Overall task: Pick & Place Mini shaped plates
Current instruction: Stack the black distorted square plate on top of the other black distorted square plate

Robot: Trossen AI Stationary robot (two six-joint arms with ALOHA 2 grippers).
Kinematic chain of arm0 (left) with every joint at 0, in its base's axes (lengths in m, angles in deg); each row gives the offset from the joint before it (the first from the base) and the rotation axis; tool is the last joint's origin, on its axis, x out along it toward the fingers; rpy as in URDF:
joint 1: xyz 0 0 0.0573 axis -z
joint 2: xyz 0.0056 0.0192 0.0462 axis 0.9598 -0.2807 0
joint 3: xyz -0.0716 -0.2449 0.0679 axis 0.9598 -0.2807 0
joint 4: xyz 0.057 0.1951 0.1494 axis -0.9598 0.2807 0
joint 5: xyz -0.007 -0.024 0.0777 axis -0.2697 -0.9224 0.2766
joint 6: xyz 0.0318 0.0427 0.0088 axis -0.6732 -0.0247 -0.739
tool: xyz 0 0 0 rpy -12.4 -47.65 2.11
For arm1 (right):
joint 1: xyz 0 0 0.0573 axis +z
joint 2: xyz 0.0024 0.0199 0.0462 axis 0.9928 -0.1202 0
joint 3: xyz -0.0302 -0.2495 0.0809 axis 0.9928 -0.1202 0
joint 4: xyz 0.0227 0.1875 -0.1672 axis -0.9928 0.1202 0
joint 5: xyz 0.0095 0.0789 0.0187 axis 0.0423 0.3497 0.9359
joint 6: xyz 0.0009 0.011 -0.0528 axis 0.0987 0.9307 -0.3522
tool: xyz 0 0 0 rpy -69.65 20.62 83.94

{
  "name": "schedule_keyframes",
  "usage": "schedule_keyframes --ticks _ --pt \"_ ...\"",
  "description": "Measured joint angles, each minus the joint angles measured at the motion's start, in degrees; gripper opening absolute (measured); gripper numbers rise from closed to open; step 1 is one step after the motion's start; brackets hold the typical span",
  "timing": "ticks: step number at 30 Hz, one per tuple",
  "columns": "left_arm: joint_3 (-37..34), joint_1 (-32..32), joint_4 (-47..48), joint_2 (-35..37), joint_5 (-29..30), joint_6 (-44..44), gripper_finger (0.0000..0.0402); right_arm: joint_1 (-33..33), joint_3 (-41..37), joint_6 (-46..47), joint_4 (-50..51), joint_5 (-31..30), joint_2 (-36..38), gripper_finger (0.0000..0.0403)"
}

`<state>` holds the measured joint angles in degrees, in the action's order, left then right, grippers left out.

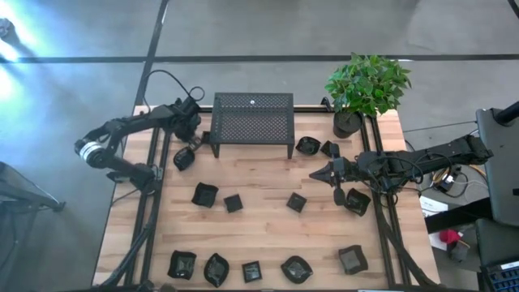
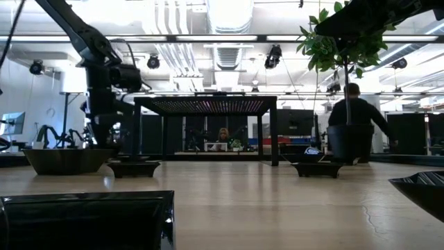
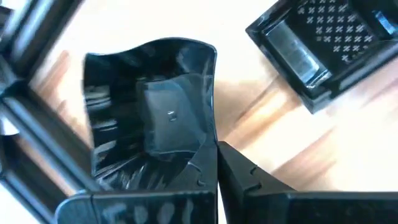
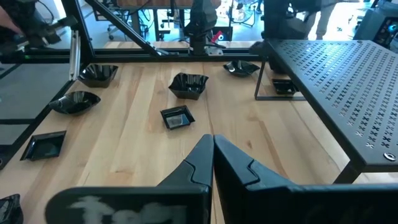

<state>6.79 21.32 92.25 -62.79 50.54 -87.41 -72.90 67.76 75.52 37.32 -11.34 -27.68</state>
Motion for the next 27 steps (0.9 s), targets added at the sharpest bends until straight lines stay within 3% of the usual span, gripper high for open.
schedule_keyframes --ticks 16,27 --pt "0.0 5.4 14.9 17.3 1.7 6.4 0.0000 0.0 0.0 -0.2 0.0 0.0 0.0 0.0008" --pt "0.0 21.9 22.5 24.5 1.7 18.0 0.0000 0.0 0.0 0.2 0.0 0.0 0.0 0.0008"
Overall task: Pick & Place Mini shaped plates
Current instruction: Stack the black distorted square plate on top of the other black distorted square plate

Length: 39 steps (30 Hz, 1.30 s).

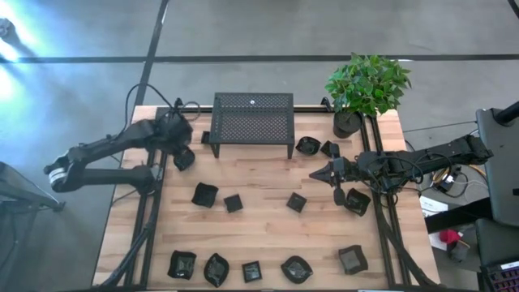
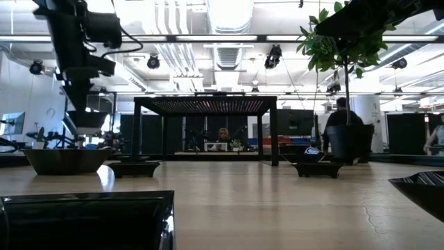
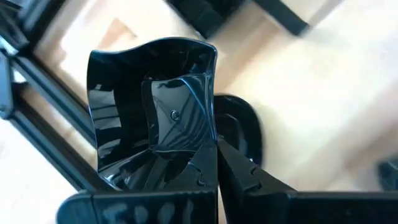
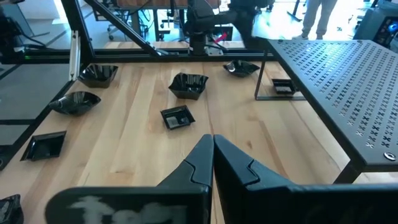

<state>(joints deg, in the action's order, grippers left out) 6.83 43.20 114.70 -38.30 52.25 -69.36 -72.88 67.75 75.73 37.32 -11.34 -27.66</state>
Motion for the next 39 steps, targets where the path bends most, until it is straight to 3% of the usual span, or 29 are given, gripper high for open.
schedule_keyframes --ticks 6,14,19,23,34,39 --pt "0.0 13.1 1.7 1.1 0.7 12.4 0.0000 0.0 0.0 0.0 0.0 0.0 0.0 0.0008" --pt "0.3 30.9 1.6 -0.4 1.4 38.1 0.0000 0.0 0.0 -0.4 0.0 0.0 0.0 0.0008" --pt "4.1 38.5 1.5 -3.1 1.5 50.2 0.0000 0.0 0.0 -0.9 0.0 0.0 0.0 0.0008" --pt "7.9 40.9 1.7 -6.1 0.7 54.8 0.0000 0.0 0.0 -1.9 0.0 0.0 0.0 0.0008" --pt "17.6 42.8 1.8 -14.8 -11.8 58.7 0.0000 0.0 0.0 -1.9 0.1 0.0 0.0 0.0008" --pt "20.6 44.7 1.8 -18.3 -14.6 60.9 0.0000 0.0 0.0 -1.7 0.1 0.0 0.0 0.0008"
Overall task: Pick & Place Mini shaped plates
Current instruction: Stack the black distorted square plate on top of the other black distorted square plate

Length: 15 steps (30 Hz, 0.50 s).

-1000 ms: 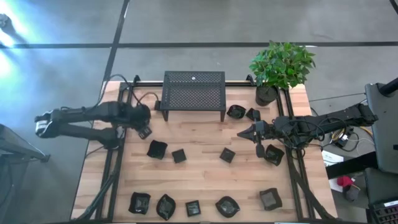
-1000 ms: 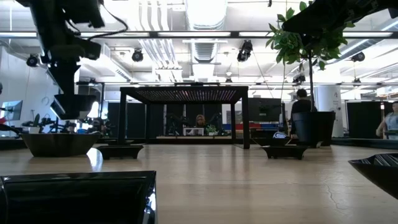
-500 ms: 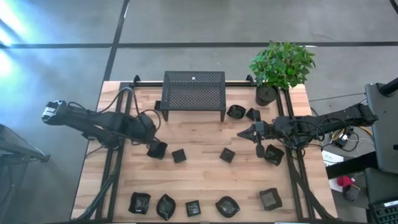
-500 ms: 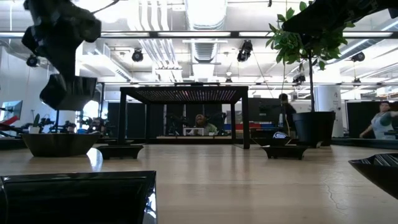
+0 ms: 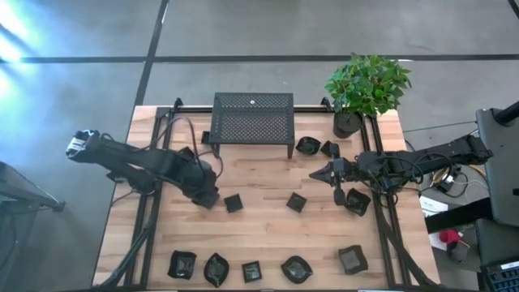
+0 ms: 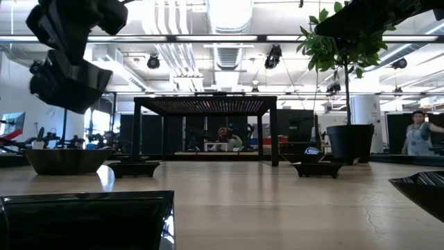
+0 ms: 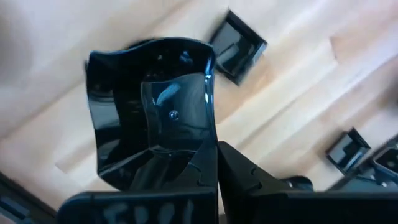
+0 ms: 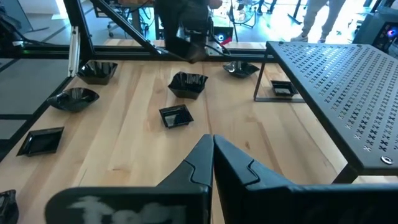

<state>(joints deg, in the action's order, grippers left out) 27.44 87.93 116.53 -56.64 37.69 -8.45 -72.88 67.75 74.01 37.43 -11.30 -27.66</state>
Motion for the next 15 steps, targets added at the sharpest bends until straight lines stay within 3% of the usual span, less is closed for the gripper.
schedule_keyframes --ticks 7,15 --pt "-0.2 2.0 1.4 -4.1 -2.7 4.9 0.0000 0.0 0.0 -0.1 -0.1 0.0 0.0 0.0008" --pt "-0.2 2.0 1.4 -9.1 1.2 9.1 0.0000 0.0 0.2 -1.5 -2.1 0.0 0.0 0.0008"
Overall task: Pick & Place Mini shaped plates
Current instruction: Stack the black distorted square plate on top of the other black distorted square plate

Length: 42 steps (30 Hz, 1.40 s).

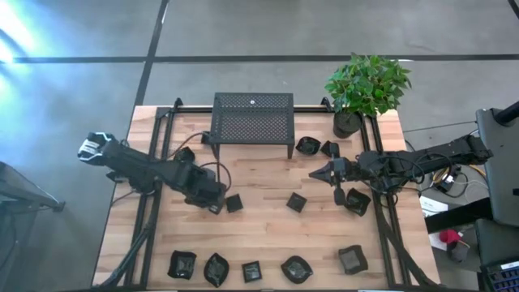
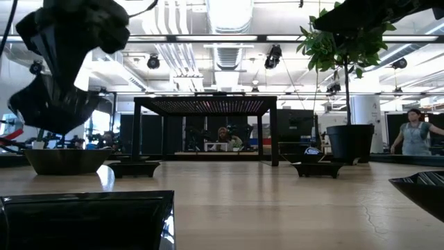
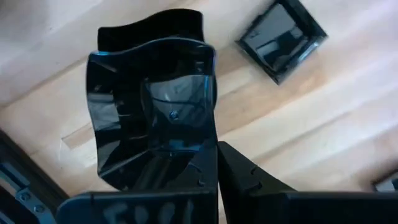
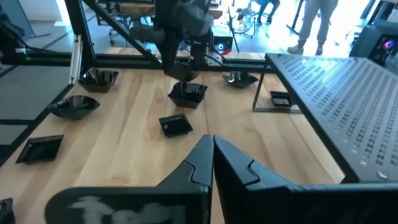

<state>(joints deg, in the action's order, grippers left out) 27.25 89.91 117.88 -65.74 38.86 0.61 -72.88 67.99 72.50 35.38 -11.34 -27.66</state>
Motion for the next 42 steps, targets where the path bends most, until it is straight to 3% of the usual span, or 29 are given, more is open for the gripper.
schedule_keyframes --ticks 15,42 --pt "0.0 -0.2 -0.4 -7.2 3.1 11.0 0.0000 -0.1 0.7 -5.2 -3.1 -0.1 0.0 0.0008" --pt "0.3 -0.8 -2.5 -9.7 4.4 11.1 0.0000 -0.1 2.0 -8.8 -5.3 0.0 0.3 0.0008"
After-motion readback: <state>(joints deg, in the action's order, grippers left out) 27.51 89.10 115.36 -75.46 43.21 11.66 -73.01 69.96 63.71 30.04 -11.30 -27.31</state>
